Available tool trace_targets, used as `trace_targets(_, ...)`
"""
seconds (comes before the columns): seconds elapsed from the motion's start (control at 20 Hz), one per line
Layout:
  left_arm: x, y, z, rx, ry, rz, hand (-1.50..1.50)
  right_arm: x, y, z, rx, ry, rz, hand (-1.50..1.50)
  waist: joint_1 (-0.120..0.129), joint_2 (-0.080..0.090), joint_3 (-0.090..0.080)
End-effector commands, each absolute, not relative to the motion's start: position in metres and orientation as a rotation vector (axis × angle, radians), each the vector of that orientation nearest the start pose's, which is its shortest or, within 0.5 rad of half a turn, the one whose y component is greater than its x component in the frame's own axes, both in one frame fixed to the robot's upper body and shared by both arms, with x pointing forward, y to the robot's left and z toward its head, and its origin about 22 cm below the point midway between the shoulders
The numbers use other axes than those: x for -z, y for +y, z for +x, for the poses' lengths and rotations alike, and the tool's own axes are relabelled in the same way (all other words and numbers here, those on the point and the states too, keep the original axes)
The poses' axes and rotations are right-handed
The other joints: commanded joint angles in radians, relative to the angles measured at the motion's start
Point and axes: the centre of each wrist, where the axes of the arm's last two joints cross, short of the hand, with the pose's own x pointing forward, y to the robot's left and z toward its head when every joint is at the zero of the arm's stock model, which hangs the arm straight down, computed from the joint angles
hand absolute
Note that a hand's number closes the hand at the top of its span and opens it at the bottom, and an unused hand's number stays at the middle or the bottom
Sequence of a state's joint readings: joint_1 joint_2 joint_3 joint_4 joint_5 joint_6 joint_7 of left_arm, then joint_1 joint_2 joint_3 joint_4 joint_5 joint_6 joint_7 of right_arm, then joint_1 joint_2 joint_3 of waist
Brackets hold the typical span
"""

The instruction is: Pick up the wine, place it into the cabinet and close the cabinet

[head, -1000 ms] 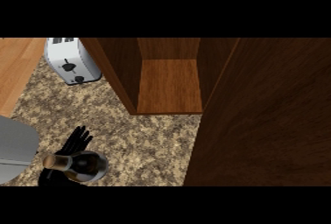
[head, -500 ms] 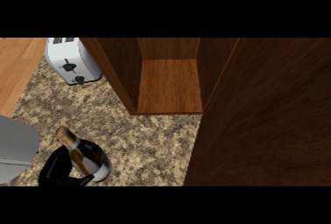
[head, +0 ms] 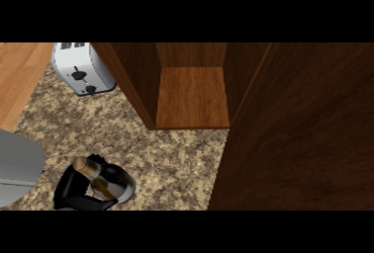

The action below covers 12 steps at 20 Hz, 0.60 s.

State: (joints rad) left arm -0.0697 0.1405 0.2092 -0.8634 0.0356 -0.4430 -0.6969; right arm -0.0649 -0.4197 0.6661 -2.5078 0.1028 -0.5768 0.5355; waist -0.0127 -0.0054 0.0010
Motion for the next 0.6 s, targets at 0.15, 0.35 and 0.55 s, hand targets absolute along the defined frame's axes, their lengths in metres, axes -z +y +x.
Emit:
trace_targets(0.15,0.124,0.303,0.217,0.003,-1.713,-0.279,1.5,-0.209,-0.169,0.08,-0.16,-1.938,0.249,-1.5,0.003,0.0,-0.002)
trace_targets(0.35,0.12,0.26,0.224,0.013,-1.719,-0.384,1.5,-0.208,-0.175,0.081,-0.158,-1.946,0.232,-1.5,0.002,0.0,-0.002)
trace_targets(0.55,0.093,0.246,0.229,0.035,-1.724,-0.411,1.5,-0.213,-0.181,0.086,-0.139,-1.947,0.207,-1.5,0.01,0.0,-0.001)
